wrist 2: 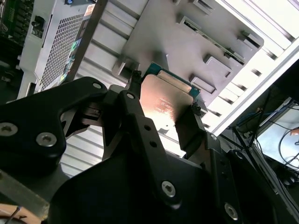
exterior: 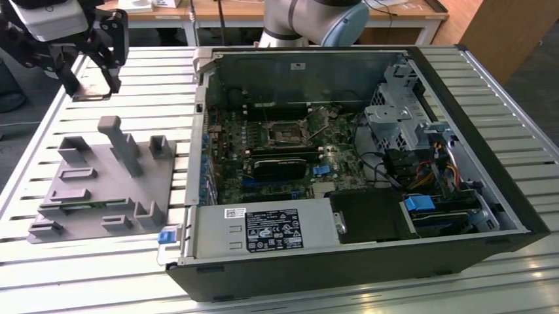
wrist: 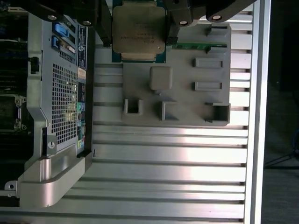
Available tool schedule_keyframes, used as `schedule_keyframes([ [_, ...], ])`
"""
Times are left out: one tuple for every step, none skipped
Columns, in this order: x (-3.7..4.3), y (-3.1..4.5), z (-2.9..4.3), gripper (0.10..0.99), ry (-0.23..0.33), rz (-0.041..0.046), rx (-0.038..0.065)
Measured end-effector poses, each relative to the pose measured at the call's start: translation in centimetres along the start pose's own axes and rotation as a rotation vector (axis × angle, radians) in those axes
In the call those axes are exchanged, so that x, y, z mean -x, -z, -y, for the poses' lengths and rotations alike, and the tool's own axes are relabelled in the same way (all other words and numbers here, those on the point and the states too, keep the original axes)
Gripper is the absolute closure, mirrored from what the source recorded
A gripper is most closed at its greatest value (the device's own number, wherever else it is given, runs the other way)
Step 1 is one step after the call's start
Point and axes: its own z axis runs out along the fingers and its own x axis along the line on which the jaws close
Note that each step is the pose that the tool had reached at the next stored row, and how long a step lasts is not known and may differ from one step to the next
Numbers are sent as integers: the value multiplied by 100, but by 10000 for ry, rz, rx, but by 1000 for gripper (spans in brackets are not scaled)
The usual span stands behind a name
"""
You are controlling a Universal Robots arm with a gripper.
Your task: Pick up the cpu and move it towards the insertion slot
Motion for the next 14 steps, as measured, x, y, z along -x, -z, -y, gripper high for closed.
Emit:
schedule_keyframes([
  [12,0,0,545,0,0,0],
  [24,0,1,545,1,0,0],
  [36,0,1,545,1,0,0],
  [47,0,1,545,1,0,0],
  [71,0,1,545,0,0,1],
  [82,0,1,545,0,0,0],
  [94,0,1,545,0,0,1],
  [105,0,2,545,0,1,0],
  [117,0,2,545,0,1,1],
  [129,0,2,545,0,0,0],
  [141,0,2,545,0,0,0],
  [153,0,2,545,0,1,1],
  [165,0,2,545,0,1,1],
  [176,0,2,545,0,0,0],
])
